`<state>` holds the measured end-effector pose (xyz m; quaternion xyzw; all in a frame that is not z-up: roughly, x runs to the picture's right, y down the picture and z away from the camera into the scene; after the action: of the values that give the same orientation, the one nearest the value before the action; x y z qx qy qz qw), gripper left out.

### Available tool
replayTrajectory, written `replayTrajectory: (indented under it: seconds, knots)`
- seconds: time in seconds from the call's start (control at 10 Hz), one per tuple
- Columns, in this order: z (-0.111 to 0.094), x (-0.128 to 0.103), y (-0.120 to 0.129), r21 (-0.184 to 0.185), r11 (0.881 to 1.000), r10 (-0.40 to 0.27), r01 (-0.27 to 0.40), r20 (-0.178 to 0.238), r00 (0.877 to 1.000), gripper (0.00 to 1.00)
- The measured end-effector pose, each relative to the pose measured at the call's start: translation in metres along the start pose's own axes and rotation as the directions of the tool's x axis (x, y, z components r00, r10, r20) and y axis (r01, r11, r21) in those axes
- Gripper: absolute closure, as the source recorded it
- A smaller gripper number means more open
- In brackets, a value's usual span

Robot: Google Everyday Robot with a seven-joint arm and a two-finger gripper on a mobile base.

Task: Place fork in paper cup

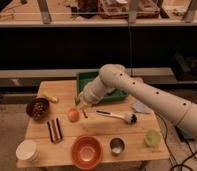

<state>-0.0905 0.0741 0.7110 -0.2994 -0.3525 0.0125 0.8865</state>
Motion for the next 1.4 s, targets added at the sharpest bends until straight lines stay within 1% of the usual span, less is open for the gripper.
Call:
replayTrajectory:
  seconds: [0.2,0.3,0.4,0.5,0.6,0.7,0.9,1.0,1.1,1.2,1.3,1.4]
  knots:
    - [0.001,-0.001,0.0,-0.001,1.0,-0.002,0.002,0.001,1.0,1.0]
    - [0.001,-0.001,0.0,-0.004,1.0,-0.003,0.004,0.008,1.0,1.0]
    - [0.002,-0.003,0.002,-0.017,1.0,-0.019,0.02,0.032,0.999,1.0]
    - [0.005,-0.01,0.007,-0.04,0.998,-0.05,0.054,0.081,0.995,1.0]
    - [0.007,-0.018,0.013,-0.053,0.995,-0.075,0.081,0.117,0.99,1.0]
    - [0.015,-0.042,0.025,-0.076,0.987,-0.125,0.14,0.176,0.976,1.0]
    - [0.028,-0.091,0.04,-0.094,0.969,-0.2,0.23,0.254,0.946,1.0]
    - [0.035,-0.119,0.045,-0.097,0.957,-0.235,0.273,0.293,0.927,1.0]
    - [0.046,-0.152,0.052,-0.106,0.941,-0.269,0.322,0.346,0.899,1.0]
    - [0.055,-0.178,0.058,-0.119,0.925,-0.288,0.36,0.396,0.872,1.0]
    - [0.06,-0.203,0.068,-0.139,0.905,-0.3,0.401,0.46,0.836,1.0]
    - [0.062,-0.222,0.081,-0.163,0.883,-0.302,0.441,0.521,0.798,1.0]
